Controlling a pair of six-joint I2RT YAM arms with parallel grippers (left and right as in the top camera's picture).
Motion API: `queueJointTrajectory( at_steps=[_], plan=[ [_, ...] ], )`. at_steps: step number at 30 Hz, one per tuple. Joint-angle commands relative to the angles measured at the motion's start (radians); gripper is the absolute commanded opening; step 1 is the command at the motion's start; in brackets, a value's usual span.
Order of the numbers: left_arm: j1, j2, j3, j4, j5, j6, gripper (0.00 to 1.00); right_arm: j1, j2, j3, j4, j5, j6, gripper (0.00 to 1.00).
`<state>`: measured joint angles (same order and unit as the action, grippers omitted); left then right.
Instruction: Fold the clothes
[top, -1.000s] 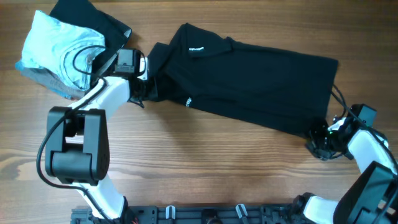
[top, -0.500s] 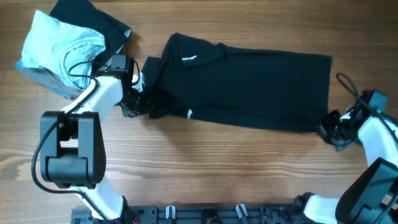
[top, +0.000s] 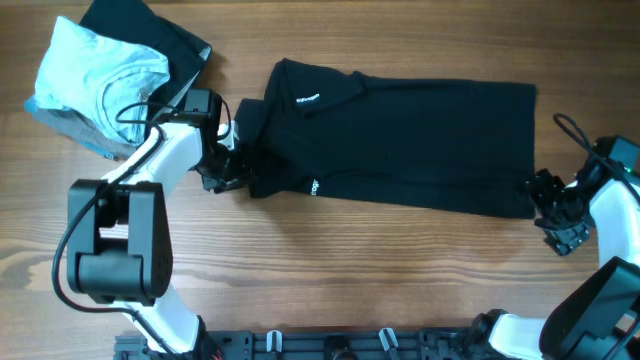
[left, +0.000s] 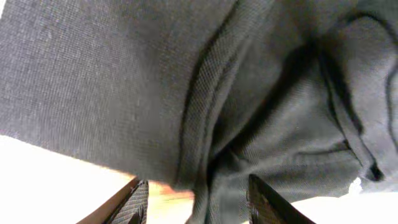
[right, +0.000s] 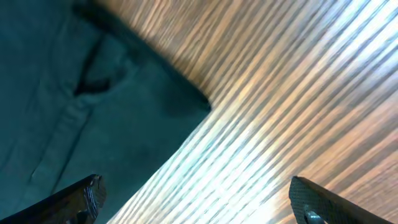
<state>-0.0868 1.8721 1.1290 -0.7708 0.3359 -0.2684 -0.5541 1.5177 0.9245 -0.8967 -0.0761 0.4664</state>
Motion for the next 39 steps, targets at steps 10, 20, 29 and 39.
queueJointTrajectory(
  at_steps=[10, 20, 29, 39],
  plan=[
    [-0.048, -0.137, 0.259, 0.104, 0.03, 0.034, 0.61, -0.011, 0.003, 0.217, -0.023, -0.552, -0.241, 0.81],
    [-0.159, 0.14, 0.259, 0.487, -0.037, 0.053, 0.66, 0.144, 0.004, 0.289, 0.032, -0.526, -0.254, 0.84],
    [-0.176, 0.272, 0.259, 0.571, 0.0, 0.048, 0.66, 0.198, 0.005, 0.283, 0.063, -0.367, -0.174, 0.88],
    [-0.225, 0.34, 0.259, 0.623, -0.006, 0.048, 0.51, 0.198, 0.008, 0.278, 0.077, -0.349, -0.174, 0.88]
  ],
)
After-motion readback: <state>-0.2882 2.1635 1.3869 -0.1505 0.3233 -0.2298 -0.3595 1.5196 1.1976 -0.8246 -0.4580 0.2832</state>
